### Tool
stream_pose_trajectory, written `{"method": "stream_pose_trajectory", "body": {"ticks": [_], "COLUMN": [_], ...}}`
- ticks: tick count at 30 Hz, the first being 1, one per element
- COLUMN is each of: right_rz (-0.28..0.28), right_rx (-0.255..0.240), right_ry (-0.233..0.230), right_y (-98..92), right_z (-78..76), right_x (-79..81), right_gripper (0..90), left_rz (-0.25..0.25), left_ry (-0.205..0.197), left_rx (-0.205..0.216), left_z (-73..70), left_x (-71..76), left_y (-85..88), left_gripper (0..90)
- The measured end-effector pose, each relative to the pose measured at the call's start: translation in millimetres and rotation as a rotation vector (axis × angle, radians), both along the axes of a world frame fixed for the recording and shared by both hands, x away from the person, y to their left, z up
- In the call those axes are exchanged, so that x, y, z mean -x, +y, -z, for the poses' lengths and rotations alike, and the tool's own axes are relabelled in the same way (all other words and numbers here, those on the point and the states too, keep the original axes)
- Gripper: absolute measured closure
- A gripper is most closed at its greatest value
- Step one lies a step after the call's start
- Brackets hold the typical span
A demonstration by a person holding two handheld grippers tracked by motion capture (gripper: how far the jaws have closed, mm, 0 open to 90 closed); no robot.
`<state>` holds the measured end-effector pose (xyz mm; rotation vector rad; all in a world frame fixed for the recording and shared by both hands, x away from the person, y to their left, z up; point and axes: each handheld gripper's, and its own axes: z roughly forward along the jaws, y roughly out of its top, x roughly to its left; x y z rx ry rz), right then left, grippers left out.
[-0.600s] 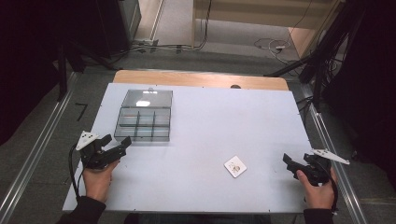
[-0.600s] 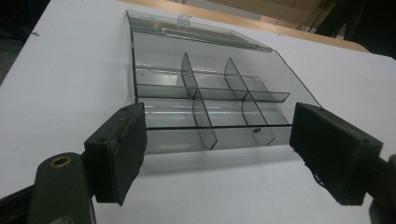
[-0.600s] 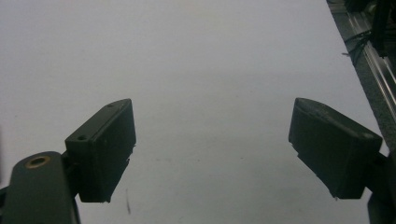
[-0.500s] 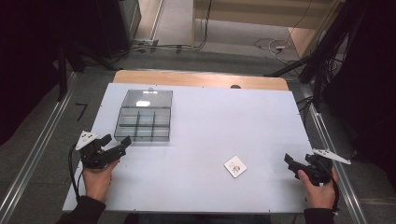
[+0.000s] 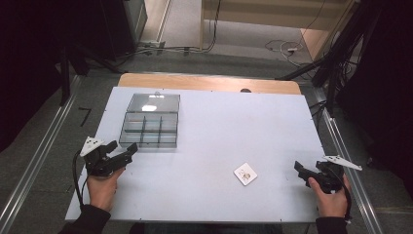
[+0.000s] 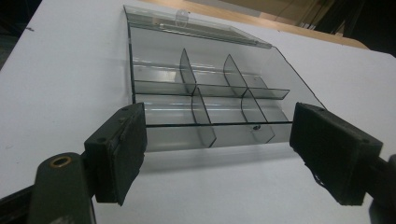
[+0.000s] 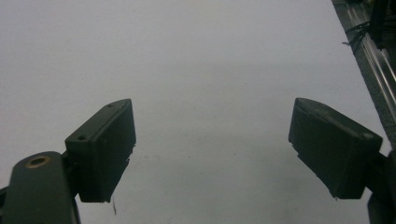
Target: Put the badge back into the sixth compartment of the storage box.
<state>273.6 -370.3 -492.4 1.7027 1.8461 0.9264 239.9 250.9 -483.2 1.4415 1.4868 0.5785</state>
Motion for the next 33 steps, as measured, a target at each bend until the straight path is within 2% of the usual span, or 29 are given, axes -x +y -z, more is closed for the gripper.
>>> {"method": "stream_pose_trajectory", "body": {"ticks": [6,33], "right_rz": [-0.021,-0.114], "right_rx": [0.009,0.025], "right_ry": [0.015,0.023], "right_y": [5.4,30.0], "right_z": [1.8,3.7], "right_x": [-0.9,-2.4], "right_gripper": [13.6,13.5], "left_rz": [-0.001,0.006], "left_ry": [0.001,0.006], "left_rx": [0.003,-0.002], "left_z": [0.4,1.1], "left_x": [-0.6,-1.1], "left_y": [0.0,-1.3], "left_gripper": [19.5,19.5]}}
